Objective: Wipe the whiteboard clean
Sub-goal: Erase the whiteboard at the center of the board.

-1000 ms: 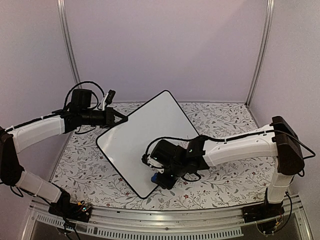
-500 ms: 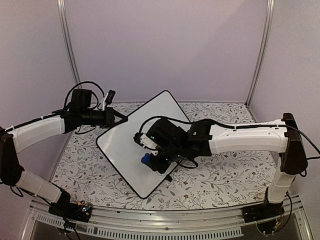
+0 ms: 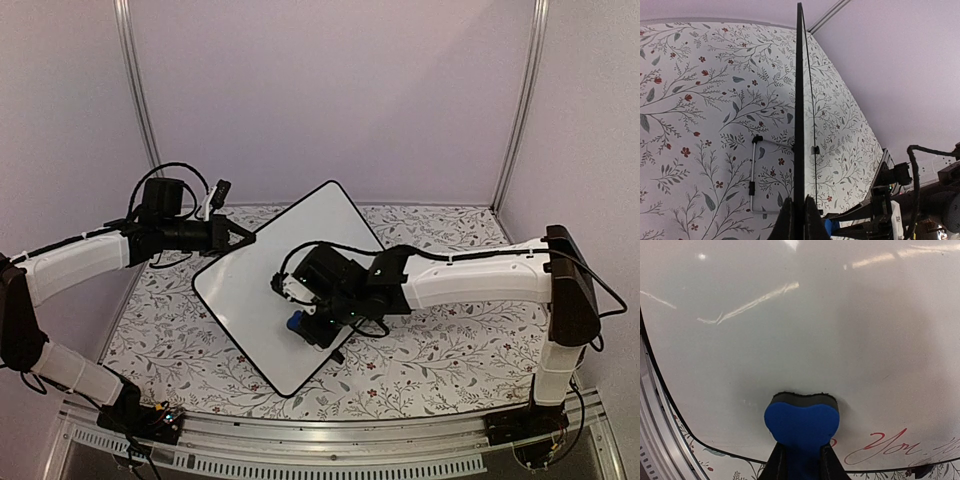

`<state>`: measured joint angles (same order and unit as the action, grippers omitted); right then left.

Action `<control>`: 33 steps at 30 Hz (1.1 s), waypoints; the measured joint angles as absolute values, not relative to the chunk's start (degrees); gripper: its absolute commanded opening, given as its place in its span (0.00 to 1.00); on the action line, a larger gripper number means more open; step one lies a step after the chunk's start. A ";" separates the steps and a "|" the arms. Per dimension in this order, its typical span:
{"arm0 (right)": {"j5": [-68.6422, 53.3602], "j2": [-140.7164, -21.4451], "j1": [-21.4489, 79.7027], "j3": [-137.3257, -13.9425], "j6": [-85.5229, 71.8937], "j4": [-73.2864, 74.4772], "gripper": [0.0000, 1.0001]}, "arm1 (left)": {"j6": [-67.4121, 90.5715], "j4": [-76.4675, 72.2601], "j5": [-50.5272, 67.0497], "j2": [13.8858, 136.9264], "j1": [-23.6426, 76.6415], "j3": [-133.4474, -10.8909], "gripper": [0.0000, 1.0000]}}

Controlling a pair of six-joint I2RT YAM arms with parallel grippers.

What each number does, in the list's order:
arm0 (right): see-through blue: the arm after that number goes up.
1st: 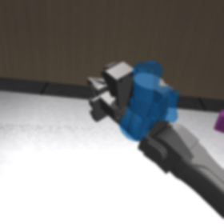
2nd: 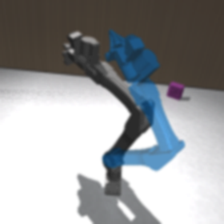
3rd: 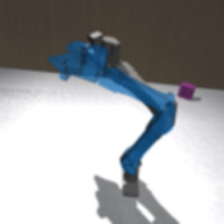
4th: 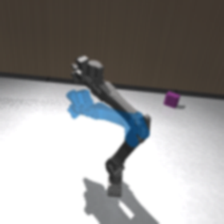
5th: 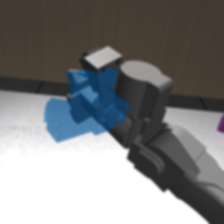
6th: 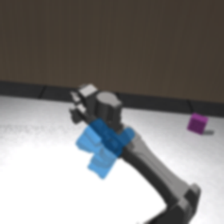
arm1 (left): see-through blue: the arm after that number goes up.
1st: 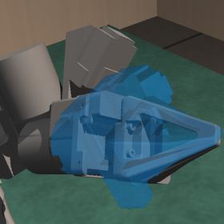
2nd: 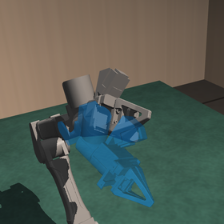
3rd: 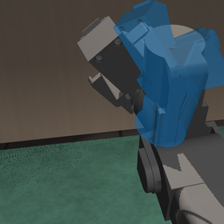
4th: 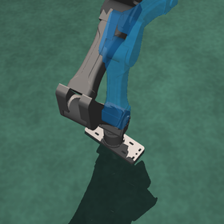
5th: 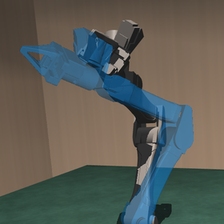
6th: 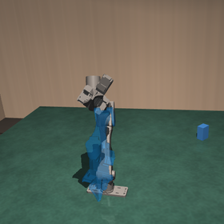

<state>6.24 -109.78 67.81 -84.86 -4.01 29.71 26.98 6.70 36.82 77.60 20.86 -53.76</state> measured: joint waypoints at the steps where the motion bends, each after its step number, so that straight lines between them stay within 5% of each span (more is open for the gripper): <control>1: 6.04 -109.69 67.81 -84.60 -4.05 29.39 0.08 | 26.96 6.70 36.84 77.60 20.86 -53.76 0.00; 33: 3.68 -106.69 68.60 -73.76 -8.25 31.00 0.08 | 26.83 6.68 36.88 77.60 20.86 -53.76 0.00</control>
